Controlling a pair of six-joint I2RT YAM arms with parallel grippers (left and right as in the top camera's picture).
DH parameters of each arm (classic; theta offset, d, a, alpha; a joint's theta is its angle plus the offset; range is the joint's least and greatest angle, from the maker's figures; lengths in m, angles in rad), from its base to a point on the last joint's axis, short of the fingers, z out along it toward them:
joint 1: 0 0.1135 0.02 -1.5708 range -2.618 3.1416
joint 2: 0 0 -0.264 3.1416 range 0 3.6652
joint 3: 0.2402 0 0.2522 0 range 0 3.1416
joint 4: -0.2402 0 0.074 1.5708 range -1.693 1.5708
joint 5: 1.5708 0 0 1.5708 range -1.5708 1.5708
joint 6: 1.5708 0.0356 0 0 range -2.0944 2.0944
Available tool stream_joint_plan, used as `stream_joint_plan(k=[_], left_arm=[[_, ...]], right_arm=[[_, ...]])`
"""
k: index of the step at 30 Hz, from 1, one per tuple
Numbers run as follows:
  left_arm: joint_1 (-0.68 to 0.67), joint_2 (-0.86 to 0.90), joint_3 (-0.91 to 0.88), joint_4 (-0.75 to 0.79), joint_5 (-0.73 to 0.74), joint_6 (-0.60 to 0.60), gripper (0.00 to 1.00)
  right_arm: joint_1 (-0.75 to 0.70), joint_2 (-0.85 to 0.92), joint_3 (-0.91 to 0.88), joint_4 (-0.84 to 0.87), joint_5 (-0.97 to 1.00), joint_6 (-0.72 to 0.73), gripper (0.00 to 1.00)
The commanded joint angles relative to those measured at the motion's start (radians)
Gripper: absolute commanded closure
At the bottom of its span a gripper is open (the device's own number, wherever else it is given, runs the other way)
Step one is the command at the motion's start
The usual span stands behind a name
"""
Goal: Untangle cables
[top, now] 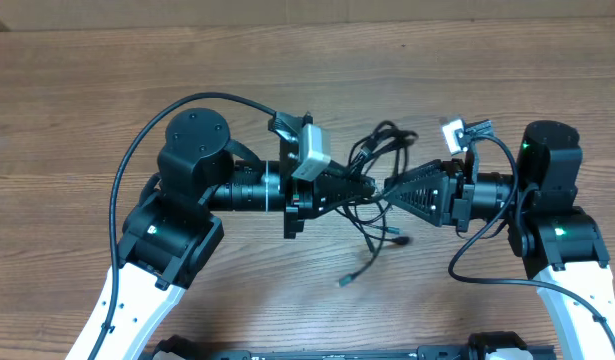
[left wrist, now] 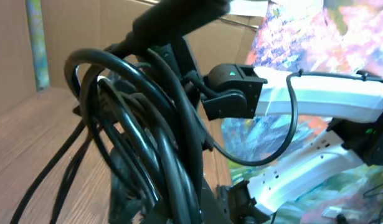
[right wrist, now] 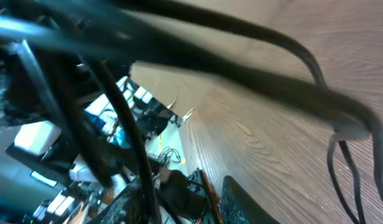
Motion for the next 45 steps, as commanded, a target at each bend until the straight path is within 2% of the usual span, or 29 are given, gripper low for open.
stream_joint_plan(k=[1,9,13,16,21,28,39,45], left_arm=[[-0.008,0.001,0.018,0.019,0.033,-0.037,0.96],[-0.038,0.001,0.018,0.019,0.029,-0.036,0.96],[-0.087,0.017,0.018,0.024,-0.003,-0.037,0.96],[-0.113,0.036,0.018,0.027,-0.003,-0.037,0.96],[-0.113,0.042,0.018,0.103,-0.002,-0.068,0.96],[-0.096,0.042,0.018,0.154,-0.004,-0.067,0.96],[-0.055,0.042,0.018,0.156,-0.019,-0.075,0.96],[0.006,0.042,0.018,0.133,-0.023,-0.074,0.96]], right_arm=[[-0.002,-0.006,0.017,-0.022,0.069,-0.001,0.66],[-0.002,-0.006,0.017,-0.016,0.070,0.003,0.65],[-0.002,-0.006,0.017,0.024,0.074,0.055,0.63],[-0.002,-0.006,0.017,0.011,0.132,0.056,0.62],[-0.002,-0.006,0.017,-0.151,0.322,0.055,0.62],[-0.002,-0.006,0.017,-0.312,0.475,0.051,0.60],[-0.002,-0.006,0.017,-0.362,0.512,0.050,0.57],[-0.002,-0.006,0.017,-0.362,0.512,0.050,0.21]])
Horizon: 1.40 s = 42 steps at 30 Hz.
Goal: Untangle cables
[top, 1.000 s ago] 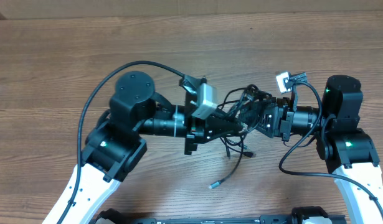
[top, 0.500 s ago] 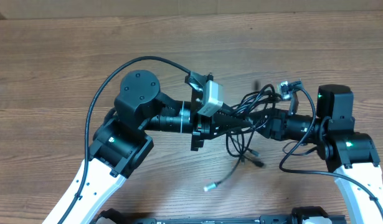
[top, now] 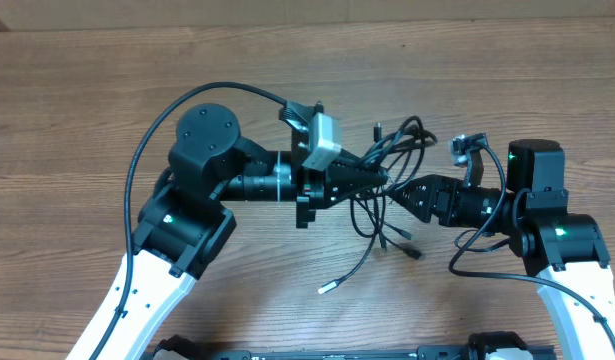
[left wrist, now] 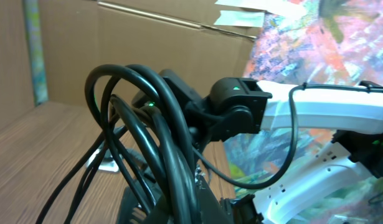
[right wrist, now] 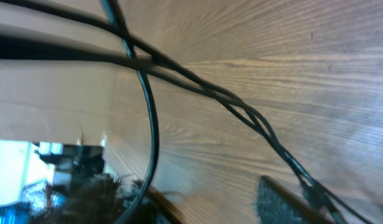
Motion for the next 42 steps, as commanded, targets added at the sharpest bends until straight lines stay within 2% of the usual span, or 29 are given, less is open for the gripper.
stream_joint_plan(k=[1,3,7,13,17,19,22,28,32,39,42], left_arm=[[0.045,-0.006,0.018,-0.037,-0.016,-0.014,0.96],[0.070,-0.006,0.018,-0.129,-0.091,-0.008,0.96],[0.082,-0.006,0.018,-0.303,-0.246,0.087,0.96],[0.081,-0.006,0.018,-0.407,-0.265,0.174,0.96],[0.081,-0.006,0.018,-0.531,-0.264,0.330,0.96],[0.081,-0.006,0.018,-0.577,-0.263,0.366,0.96],[0.081,-0.006,0.018,-0.618,-0.235,0.365,0.96],[0.081,-0.006,0.018,-0.624,-0.037,0.349,0.96],[0.082,-0.006,0.018,-0.621,0.050,0.207,0.96],[0.081,-0.006,0.018,-0.636,0.066,0.131,0.96],[0.081,-0.006,0.018,-0.640,0.106,0.117,0.96]], right_arm=[[-0.002,-0.005,0.014,0.006,0.004,-0.006,0.16],[-0.002,-0.005,0.014,0.006,0.004,-0.005,0.14],[-0.002,-0.005,0.014,0.013,-0.010,-0.005,0.14],[-0.002,-0.005,0.014,0.120,-0.145,-0.005,0.15],[-0.002,-0.005,0.014,0.192,-0.204,-0.005,0.15],[-0.002,-0.005,0.014,0.220,-0.204,-0.030,0.15],[-0.002,-0.005,0.014,0.239,-0.204,-0.172,0.14],[-0.002,-0.005,0.014,0.240,-0.208,-0.519,0.14],[-0.002,-0.005,0.014,0.252,-0.241,-0.787,0.13],[-0.002,-0.005,0.014,0.347,-0.389,-0.798,0.13],[-0.002,-0.005,0.014,0.371,-0.395,-0.799,0.12]])
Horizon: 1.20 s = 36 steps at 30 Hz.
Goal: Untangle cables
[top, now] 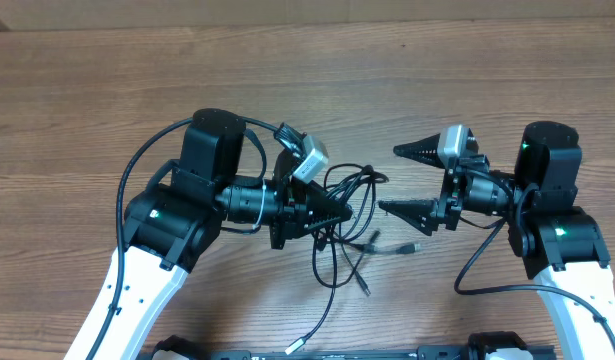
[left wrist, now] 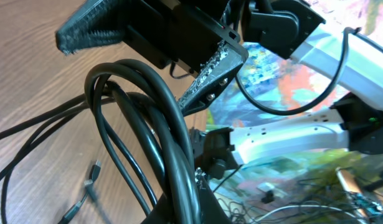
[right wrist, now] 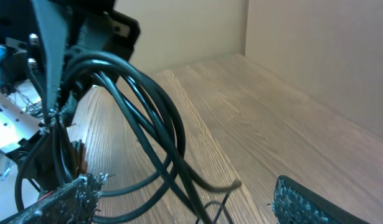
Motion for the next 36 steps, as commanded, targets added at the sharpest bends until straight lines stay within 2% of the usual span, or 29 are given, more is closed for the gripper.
stream_joint_plan(k=[1,7,9,12,18,25,31,32,34,36], left_arm=[[0.002,-0.006,0.015,0.000,0.106,-0.036,0.96],[0.002,-0.005,0.015,0.000,0.145,-0.067,0.96],[0.002,-0.005,0.015,0.000,0.145,-0.067,0.96],[0.002,-0.004,0.015,0.001,0.146,-0.067,0.96],[0.000,-0.003,0.015,0.010,0.151,-0.067,0.96],[-0.047,-0.002,0.015,0.095,0.153,-0.094,0.96],[-0.048,-0.002,0.015,0.098,0.141,-0.103,0.96],[-0.044,-0.002,0.015,0.097,0.130,-0.104,0.96],[-0.041,-0.002,0.015,0.093,0.116,-0.103,0.96],[-0.041,-0.002,0.015,0.097,0.100,-0.104,0.96]], right_arm=[[-0.002,-0.005,0.014,0.027,-0.043,-0.025,0.12],[-0.002,-0.005,0.014,0.038,-0.044,-0.025,0.13],[-0.002,-0.005,0.014,0.037,-0.044,-0.025,0.19],[-0.002,-0.005,0.014,0.029,-0.058,-0.024,0.36],[-0.002,-0.005,0.014,0.026,-0.150,-0.024,0.37],[-0.001,-0.005,0.014,-0.010,-0.185,-0.024,0.40],[-0.001,-0.005,0.014,-0.032,-0.185,-0.017,0.65],[-0.001,-0.005,0.014,-0.049,-0.181,-0.018,0.77],[-0.001,-0.005,0.014,-0.069,-0.181,-0.017,0.93],[-0.001,-0.005,0.014,-0.090,-0.182,-0.017,0.96]])
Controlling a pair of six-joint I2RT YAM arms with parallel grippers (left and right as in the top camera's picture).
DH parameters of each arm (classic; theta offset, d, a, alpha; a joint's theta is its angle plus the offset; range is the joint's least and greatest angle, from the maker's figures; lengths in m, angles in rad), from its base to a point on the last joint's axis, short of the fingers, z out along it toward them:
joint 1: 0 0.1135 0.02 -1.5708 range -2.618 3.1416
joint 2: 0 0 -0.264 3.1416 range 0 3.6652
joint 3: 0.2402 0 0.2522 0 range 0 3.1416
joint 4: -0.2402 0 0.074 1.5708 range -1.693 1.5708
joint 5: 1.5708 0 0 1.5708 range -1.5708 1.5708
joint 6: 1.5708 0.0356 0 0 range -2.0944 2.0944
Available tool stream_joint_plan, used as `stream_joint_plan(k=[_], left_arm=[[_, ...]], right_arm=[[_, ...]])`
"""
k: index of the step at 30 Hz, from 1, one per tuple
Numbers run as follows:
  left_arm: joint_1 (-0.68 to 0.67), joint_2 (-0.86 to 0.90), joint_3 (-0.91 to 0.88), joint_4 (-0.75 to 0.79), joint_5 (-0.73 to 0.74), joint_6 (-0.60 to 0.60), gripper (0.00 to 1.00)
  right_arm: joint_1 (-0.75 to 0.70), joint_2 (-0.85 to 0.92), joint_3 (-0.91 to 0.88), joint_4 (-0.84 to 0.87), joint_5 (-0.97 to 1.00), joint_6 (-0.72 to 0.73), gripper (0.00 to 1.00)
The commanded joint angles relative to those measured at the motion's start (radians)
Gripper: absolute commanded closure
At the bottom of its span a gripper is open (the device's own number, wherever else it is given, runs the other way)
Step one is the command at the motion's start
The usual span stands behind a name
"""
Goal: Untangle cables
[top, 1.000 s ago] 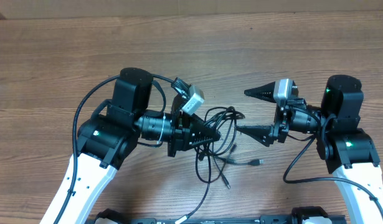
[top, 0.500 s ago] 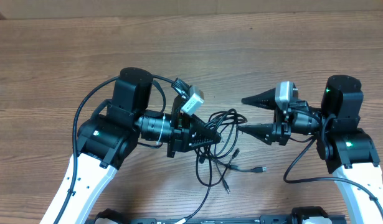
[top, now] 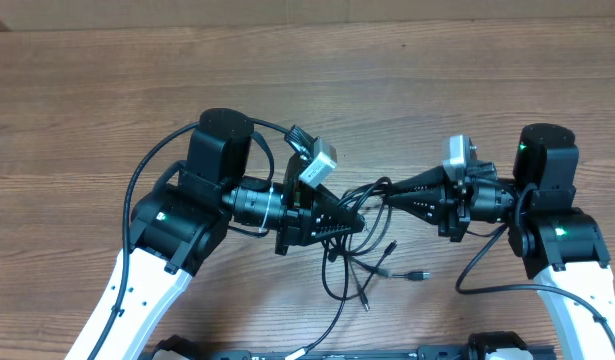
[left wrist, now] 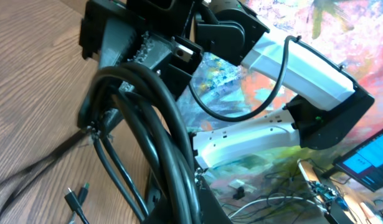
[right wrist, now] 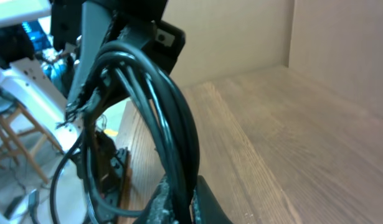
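A tangle of black cables (top: 359, 192) hangs between my two grippers over the wooden table (top: 87, 110). My left gripper (top: 359, 222) is shut on the cables from the left; in the left wrist view the thick loops (left wrist: 155, 112) rise out of its jaws (left wrist: 186, 198). From the right, my right gripper (top: 389, 196) is shut on the same bundle. Its wrist view has the loops (right wrist: 172, 118) pinched between its fingers (right wrist: 179, 198). Thin strands trail from the bundle down to the table.
Loose cable ends lie on the table below the grippers, one plug (top: 421, 274) at the right, another (top: 364, 303) lower down, and a long strand (top: 322, 335) runs to the front edge. The arms' own cables arc beside each wrist.
My right gripper was wide open to the right of the bundle; it has moved left and is now shut on the cables. The left gripper has shifted slightly right, still holding them.
My left gripper held the bundle at every moment. First the right gripper's tips met the tangle at mid-table, and then again slightly farther right. Then the right gripper stood open and apart, the bundle drawn left. Now both grippers hold the cables.
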Motion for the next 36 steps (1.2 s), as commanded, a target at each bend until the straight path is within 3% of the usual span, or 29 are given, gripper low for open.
stream_joint_plan(k=[1,6,9,13,17,19,29,36], left_arm=[[0.002,-0.002,0.015,0.008,-0.020,-0.007,0.96],[0.002,-0.002,0.015,0.019,-0.091,-0.006,0.96],[0.002,-0.002,0.015,0.018,-0.159,-0.005,0.76],[0.018,-0.002,0.015,0.003,-0.186,0.027,0.31],[0.050,-0.002,0.015,-0.023,-0.182,0.039,0.14],[0.084,-0.003,0.015,-0.024,-0.146,0.038,0.00],[0.212,-0.004,0.015,-0.031,-0.220,-0.081,0.00],[0.215,-0.004,0.015,-0.073,-0.221,0.033,0.00]], right_arm=[[-0.001,-0.005,0.014,-0.031,-0.013,-0.003,0.96],[-0.001,-0.005,0.014,-0.113,-0.014,-0.003,0.96],[-0.001,-0.005,0.014,-0.163,-0.013,-0.003,0.96],[-0.001,-0.005,0.014,-0.183,-0.012,0.001,0.96],[-0.003,-0.005,0.014,-0.184,-0.008,0.041,0.96],[-0.003,-0.005,0.014,-0.171,0.040,0.122,0.96],[-0.003,-0.005,0.014,0.032,0.077,0.438,0.96],[-0.003,-0.005,0.014,0.053,0.069,0.447,0.96]])
